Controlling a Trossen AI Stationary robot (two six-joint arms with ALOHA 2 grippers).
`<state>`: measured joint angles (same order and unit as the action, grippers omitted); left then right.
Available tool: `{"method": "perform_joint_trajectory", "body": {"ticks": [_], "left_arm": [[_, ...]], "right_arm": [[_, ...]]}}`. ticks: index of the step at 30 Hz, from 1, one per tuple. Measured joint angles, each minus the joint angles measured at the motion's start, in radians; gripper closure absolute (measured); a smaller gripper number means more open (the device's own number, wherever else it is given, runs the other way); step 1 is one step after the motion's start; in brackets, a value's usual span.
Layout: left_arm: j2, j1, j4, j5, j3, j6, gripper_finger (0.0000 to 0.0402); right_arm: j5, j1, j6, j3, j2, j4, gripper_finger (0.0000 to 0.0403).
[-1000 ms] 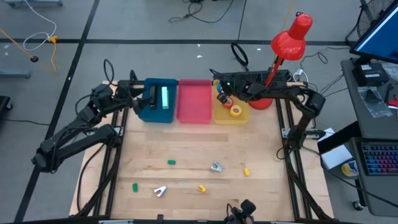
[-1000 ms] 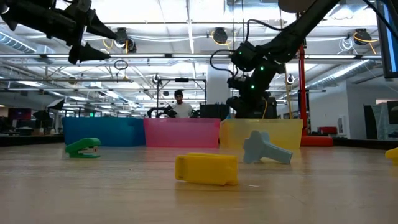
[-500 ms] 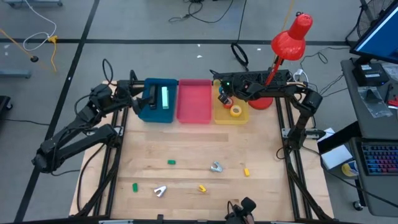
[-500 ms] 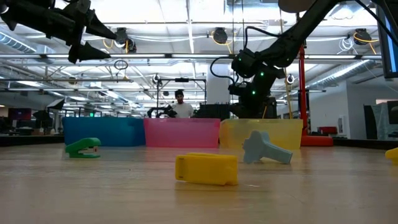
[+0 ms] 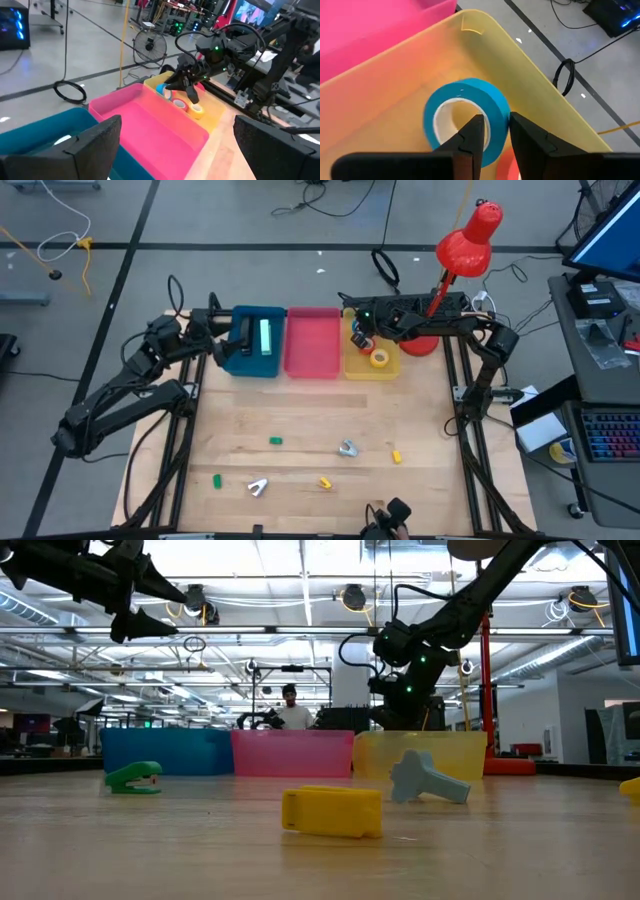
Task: Pick and place Stapler, Stapler remover, tape
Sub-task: Put the blue tape into the yellow bin, then put the top green stapler into the blue bin
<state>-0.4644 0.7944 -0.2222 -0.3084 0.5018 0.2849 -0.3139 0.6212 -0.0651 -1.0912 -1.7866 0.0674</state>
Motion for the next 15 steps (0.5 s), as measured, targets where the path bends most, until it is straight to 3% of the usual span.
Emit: {"method": "perform_joint_trajectory", "body": {"ticks": [8,11,15], "left_arm": [[0.0,0.0,0.005,0.0,0.0,0.13,0.0023],[0.0,0.0,0.005,-0.008,0.0,0.11,0.0023],[0.0,0.0,0.009,-0.105,0.0,0.042,0.0023]], "right_arm": [[-0.051,0.0,0.001,0.0,0.0,0.0,0.028],[-0.051,0.0,0.001,0.0,0.0,0.0,0.0269],[-0.051,-0.009,0.022,0.0,0.0,-0.001,0.0259]]}}
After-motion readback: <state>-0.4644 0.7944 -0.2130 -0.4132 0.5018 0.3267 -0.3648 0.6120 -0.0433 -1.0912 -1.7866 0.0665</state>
